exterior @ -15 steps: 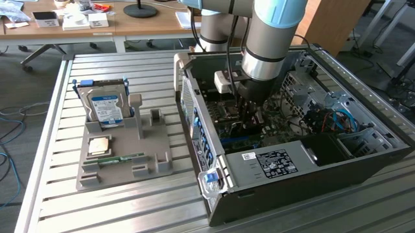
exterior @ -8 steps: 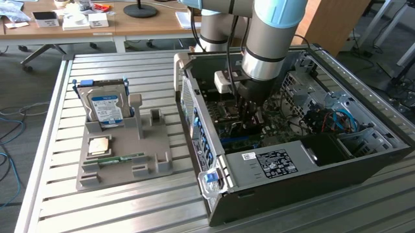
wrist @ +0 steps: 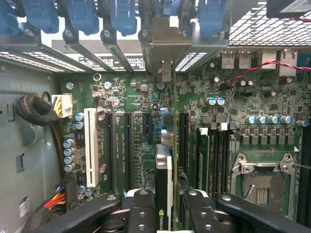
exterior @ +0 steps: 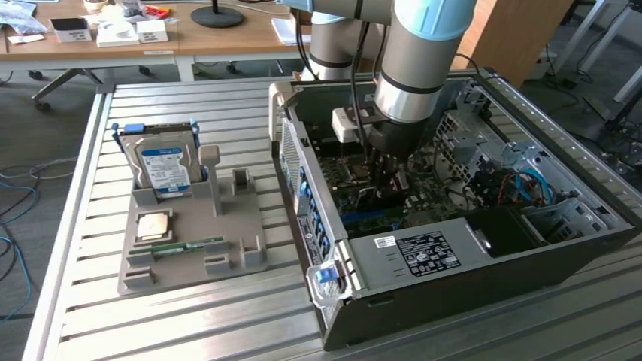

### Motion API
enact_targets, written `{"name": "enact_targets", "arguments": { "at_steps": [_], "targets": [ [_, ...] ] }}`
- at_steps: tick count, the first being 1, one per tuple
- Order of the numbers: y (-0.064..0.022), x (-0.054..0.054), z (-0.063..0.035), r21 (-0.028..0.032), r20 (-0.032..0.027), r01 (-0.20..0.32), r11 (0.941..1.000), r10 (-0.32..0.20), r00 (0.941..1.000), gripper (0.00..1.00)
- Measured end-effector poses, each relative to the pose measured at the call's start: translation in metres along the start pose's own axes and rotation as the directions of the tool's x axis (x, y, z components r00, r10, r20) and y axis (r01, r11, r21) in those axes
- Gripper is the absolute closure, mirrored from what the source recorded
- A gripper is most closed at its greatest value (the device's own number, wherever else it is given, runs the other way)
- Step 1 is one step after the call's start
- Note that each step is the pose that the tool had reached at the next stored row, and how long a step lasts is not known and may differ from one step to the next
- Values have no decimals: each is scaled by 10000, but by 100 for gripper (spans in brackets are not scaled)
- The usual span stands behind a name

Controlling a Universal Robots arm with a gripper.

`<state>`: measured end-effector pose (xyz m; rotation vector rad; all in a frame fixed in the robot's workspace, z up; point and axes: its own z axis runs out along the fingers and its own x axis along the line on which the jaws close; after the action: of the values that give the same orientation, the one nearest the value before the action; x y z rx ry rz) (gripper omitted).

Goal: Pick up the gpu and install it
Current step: 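Insert the gpu into the slot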

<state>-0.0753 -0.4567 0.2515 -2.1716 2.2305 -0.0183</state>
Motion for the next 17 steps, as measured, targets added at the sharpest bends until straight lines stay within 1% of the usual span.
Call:
{"name": "enact_targets", "arguments": {
  "at_steps": [2,5,9,17],
  "targets": [
    [2,0,0,31,1,4,10000,-4,10000,73],
    [5,1,10,102,0,9,9999,-9,10000,73],
    [6,1,11,111,3,10,9999,-10,10000,73],
    [20,1,12,111,4,10,9999,-10,10000,73]
  ]
}}
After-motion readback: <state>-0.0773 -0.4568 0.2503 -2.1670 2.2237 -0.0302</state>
